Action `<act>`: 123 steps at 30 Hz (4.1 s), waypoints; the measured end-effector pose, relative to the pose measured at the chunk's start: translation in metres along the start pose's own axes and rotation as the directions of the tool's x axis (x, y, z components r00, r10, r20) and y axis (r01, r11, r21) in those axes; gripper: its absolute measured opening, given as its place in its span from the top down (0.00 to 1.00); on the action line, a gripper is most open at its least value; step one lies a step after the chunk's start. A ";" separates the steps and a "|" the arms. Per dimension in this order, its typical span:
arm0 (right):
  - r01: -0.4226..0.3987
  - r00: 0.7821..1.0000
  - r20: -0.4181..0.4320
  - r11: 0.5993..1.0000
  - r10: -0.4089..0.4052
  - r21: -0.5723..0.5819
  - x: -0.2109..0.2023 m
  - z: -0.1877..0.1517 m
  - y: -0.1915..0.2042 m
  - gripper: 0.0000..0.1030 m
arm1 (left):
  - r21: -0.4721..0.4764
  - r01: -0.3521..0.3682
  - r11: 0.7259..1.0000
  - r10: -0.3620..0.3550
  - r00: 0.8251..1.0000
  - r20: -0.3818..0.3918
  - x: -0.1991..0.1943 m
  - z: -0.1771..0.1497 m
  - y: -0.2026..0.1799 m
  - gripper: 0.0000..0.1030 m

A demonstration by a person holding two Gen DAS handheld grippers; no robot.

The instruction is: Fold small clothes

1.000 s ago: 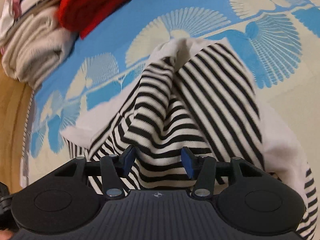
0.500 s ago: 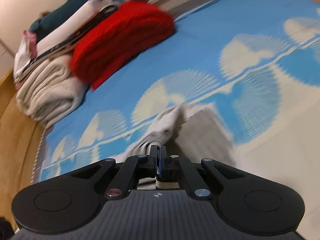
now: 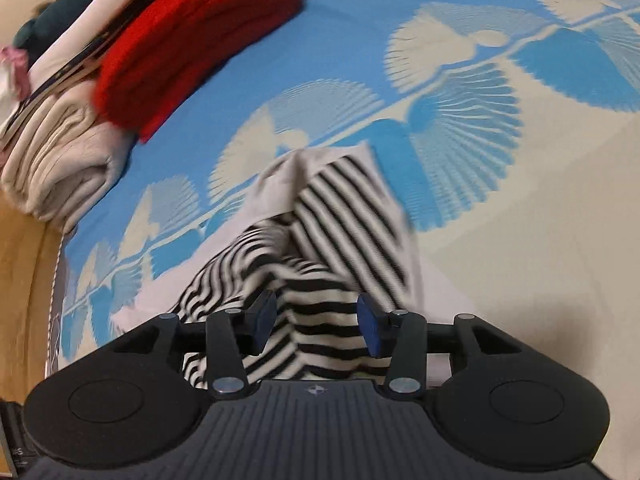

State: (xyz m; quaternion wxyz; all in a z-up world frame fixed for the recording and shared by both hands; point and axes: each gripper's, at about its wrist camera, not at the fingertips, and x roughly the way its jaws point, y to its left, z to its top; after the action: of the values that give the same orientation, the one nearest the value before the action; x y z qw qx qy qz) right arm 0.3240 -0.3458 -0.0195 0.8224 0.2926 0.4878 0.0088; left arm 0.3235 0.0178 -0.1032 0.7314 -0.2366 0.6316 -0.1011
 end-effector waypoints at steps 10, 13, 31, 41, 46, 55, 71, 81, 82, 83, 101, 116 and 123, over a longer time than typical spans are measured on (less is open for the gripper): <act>0.078 0.997 0.017 0.995 -0.077 -0.059 0.016 -0.008 0.028 0.98 | 0.075 0.042 0.996 -0.058 0.973 0.222 -0.059 0.024 0.000 0.99; -0.085 0.990 0.117 0.994 0.077 0.061 -0.007 0.001 0.017 0.99 | 0.143 0.019 0.989 -0.087 0.872 0.482 -0.115 0.030 0.001 0.99; -0.136 0.990 -0.030 0.985 0.140 0.107 0.018 -0.018 0.018 0.49 | 0.089 -0.056 0.995 0.038 0.982 0.187 -0.070 0.028 0.039 0.65; -0.021 0.997 -0.075 1.000 0.023 0.018 0.059 -0.022 0.062 0.59 | 0.085 -0.130 0.988 0.116 0.982 0.145 -0.049 0.028 0.039 0.68; -0.033 0.999 -0.026 0.999 0.033 -0.001 0.055 -0.022 0.061 0.98 | 0.086 -0.098 0.991 0.075 0.968 0.239 -0.067 0.039 0.041 0.99; -0.285 0.928 0.258 0.958 0.268 0.031 -0.025 0.010 0.019 0.99 | 0.084 0.053 0.995 -0.087 0.882 0.463 -0.123 0.036 0.054 0.99; -0.159 0.987 0.023 0.987 0.158 0.034 0.001 -0.007 0.003 0.61 | 0.061 -0.071 0.996 0.058 0.978 0.199 -0.078 0.034 0.054 0.53; -0.107 0.973 -0.202 0.994 0.109 0.019 0.055 -0.041 0.052 0.53 | 0.081 -0.064 0.995 0.050 0.985 0.163 -0.070 0.027 0.045 0.53; -0.078 0.977 -0.194 0.996 0.084 0.040 0.061 -0.041 0.049 0.53 | 0.084 -0.068 0.994 0.054 0.986 0.158 -0.068 0.027 0.044 0.53; -0.056 0.981 -0.181 0.996 0.068 0.067 0.064 -0.040 0.046 0.53 | 0.087 -0.076 0.993 0.062 0.986 0.155 -0.067 0.026 0.043 0.53; -0.518 0.854 0.085 0.853 0.513 0.062 -0.022 0.005 0.019 1.00 | 0.021 0.034 0.999 -0.040 0.907 0.418 -0.125 0.039 0.058 1.00; -0.277 0.960 -0.029 0.961 0.277 0.016 0.018 -0.012 0.032 0.49 | -0.018 -0.103 0.995 0.104 0.988 0.111 -0.042 0.030 0.041 0.51; -0.091 0.996 -0.001 0.990 0.092 -0.106 0.053 -0.013 0.070 0.92 | -0.015 -0.079 0.997 0.080 0.970 0.228 -0.060 0.039 0.039 0.96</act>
State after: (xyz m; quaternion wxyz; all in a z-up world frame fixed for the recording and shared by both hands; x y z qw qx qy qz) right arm 0.3603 -0.2660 -0.0320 0.8365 0.2704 0.4711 0.0718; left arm 0.3445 0.0868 -0.0656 0.8020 -0.2233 0.5524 -0.0421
